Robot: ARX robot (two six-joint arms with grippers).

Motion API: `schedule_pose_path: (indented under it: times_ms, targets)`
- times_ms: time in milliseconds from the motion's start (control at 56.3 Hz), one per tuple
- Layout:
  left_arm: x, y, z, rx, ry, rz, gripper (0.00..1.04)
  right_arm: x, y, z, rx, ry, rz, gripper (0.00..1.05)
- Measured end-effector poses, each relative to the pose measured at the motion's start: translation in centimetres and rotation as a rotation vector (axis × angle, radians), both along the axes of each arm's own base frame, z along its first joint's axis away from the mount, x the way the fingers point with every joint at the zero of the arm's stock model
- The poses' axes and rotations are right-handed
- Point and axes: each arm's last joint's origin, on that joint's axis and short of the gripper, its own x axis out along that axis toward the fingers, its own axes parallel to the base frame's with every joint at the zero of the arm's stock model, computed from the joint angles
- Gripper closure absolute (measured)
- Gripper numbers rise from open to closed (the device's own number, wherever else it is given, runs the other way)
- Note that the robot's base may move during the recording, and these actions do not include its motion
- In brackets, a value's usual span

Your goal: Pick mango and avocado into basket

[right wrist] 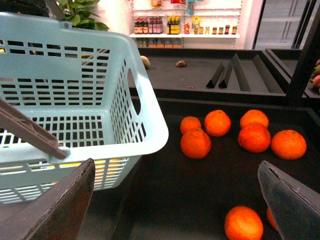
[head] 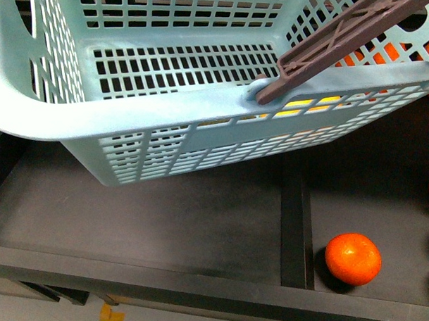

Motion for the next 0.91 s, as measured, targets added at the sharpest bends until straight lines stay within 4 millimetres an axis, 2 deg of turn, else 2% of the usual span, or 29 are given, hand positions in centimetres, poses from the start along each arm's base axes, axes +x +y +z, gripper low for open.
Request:
schedule_pose_path:
  times_ms: [71, 106, 177, 248, 302, 355, 674, 799, 905]
  targets:
    - [-0.1, -0.1, 0.0, -0.007, 0.008, -0.008, 0.92, 0.0, 0.0, 0.0, 0.0, 0.0, 0.0, 0.09]
    - [-0.2, -0.3, -0.1, 0.006, 0.02, 0.044, 0.92, 0.0, 0.0, 0.0, 0.0, 0.0, 0.0, 0.09]
    - [-0.3, -0.5, -0.2, 0.033, 0.064, 0.293, 0.92, 0.0, 0.0, 0.0, 0.0, 0.0, -0.001, 0.09]
    - [0.4, -1.0, -0.5, -0.026, 0.111, 0.571, 0.92, 0.0, 0.0, 0.0, 0.0, 0.0, 0.0, 0.09]
    - [1.3, -0.8, -0.8, -0.093, 0.146, 0.707, 0.92, 0.0, 0.0, 0.0, 0.0, 0.0, -0.002, 0.09]
    - [2.6, -0.3, -1.2, -0.116, 0.157, 0.773, 0.92, 0.0, 0.0, 0.0, 0.0, 0.0, -0.005, 0.09]
    - [9.7, 2.7, -5.9, -0.14, 0.219, 0.924, 0.92, 0.0, 0.0, 0.0, 0.0, 0.0, -0.004, 0.09]
    - [12.2, 3.4, -9.5, -0.153, 0.262, 0.961, 0.92, 0.0, 0.0, 0.0, 0.0, 0.0, -0.004, 0.09]
    - [13.4, 3.8, -11.7, -0.186, 0.279, 0.993, 0.92, 0.0, 0.0, 0.0, 0.0, 0.0, -0.004, 0.09]
